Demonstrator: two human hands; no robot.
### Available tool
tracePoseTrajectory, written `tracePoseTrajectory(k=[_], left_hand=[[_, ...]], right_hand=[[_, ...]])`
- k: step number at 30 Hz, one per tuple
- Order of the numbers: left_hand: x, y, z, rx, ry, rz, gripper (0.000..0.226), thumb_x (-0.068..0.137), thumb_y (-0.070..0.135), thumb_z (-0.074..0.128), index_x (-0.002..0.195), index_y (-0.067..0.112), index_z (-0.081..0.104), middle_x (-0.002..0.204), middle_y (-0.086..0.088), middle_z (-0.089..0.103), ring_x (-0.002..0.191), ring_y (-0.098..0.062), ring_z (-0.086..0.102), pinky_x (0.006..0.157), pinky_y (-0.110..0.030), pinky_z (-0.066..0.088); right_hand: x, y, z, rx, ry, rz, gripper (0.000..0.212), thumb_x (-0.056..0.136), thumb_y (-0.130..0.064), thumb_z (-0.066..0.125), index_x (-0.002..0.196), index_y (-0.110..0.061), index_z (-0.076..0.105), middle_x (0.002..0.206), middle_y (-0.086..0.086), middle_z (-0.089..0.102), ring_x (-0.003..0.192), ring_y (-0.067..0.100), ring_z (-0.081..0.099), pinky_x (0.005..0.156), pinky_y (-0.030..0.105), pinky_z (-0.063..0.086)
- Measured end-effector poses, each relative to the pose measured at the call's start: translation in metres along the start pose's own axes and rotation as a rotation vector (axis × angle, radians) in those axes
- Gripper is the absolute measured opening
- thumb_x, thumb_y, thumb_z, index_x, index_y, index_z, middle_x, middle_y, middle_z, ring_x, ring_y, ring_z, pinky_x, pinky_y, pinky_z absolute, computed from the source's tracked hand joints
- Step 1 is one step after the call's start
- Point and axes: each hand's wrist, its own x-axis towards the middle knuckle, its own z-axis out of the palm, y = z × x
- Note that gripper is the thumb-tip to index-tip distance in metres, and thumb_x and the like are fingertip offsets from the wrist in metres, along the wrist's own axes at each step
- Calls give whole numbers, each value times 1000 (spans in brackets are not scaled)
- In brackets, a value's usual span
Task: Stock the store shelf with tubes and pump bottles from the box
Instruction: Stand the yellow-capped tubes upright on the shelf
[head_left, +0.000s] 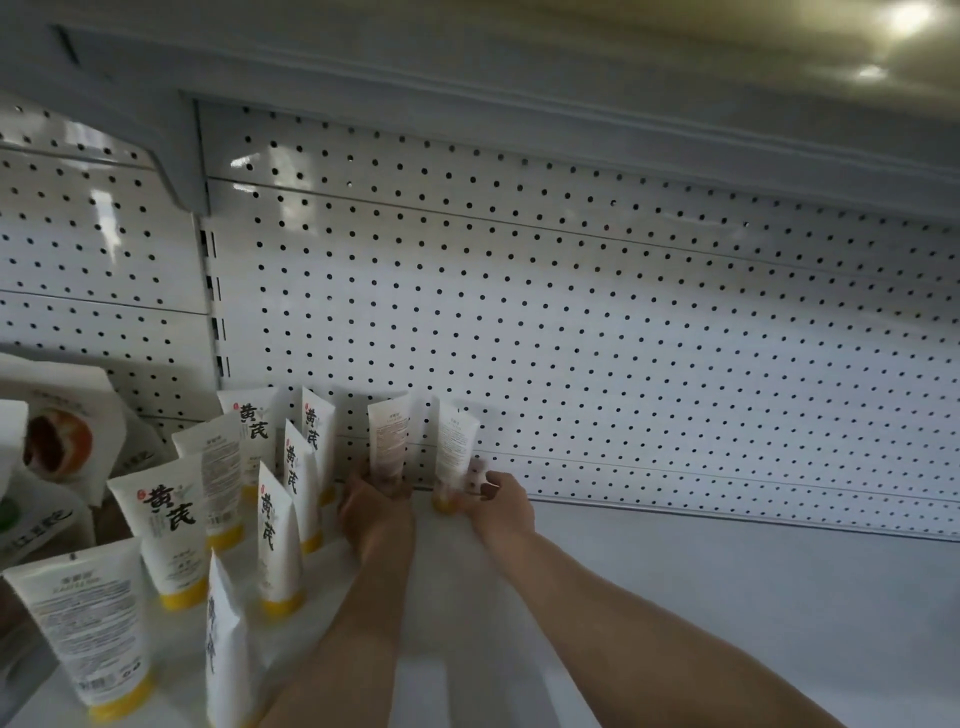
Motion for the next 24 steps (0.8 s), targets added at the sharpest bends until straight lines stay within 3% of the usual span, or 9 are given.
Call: tracePoseTrajectory(k=[3,5,9,12,14,18,21,24], left_hand=[[-15,2,-1,45,10,-4,69,79,25,79,134,-3,45,132,-26,54,123,-42,51,101,-44,43],[-36,-1,-1,63,7,15,61,83,29,73,130,-3,49,130,-25,55,119,-40,53,99,-44,45],[-97,14,0,-74,-28,13,56,83,33,72,124,0,54,120,-18,60,111,-36,59,93,-40,49],[-154,33,14,-109,-69,29,73,82,31,78,139,2,44,135,-20,48,124,-36,49,104,-38,38],[-197,46,30,-171,-134,34,70,81,29,78,139,6,45,133,-19,47,122,-34,51,105,-38,38],[-299,68,63,-281,-262,76,63,84,26,76,137,6,47,126,-13,50,112,-27,58,95,-35,47],[-382,77,89,-332,-385,81,58,88,26,72,138,11,46,130,-7,48,115,-20,57,88,-25,42],[-461,73,117,-311,-497,92,55,88,25,72,136,12,48,133,-7,52,113,-17,59,83,-19,38]], right_hand=[[-7,8,-23,27,48,40,69,81,-36,79,140,-17,49,124,-4,59,108,15,58,88,27,51],[-13,18,-40,50,91,54,66,80,-41,77,138,-19,52,123,-2,62,110,21,62,95,35,53],[-30,34,-89,135,175,62,62,79,-46,77,131,-17,59,120,5,67,108,26,65,100,40,52],[-52,51,-138,207,239,65,57,79,-42,78,126,-15,62,115,3,64,107,28,65,100,43,52],[-70,67,-176,246,291,68,52,81,-39,77,125,-16,63,110,2,65,100,27,67,98,42,54],[-117,106,-263,312,412,39,44,83,-36,75,122,-17,65,103,0,67,102,28,66,98,43,54],[-161,142,-331,318,493,23,42,86,-33,74,123,-15,65,91,-10,64,98,23,67,95,42,56],[-210,185,-394,288,576,52,41,86,-35,73,122,-15,67,96,-8,65,101,23,66,97,42,55]])
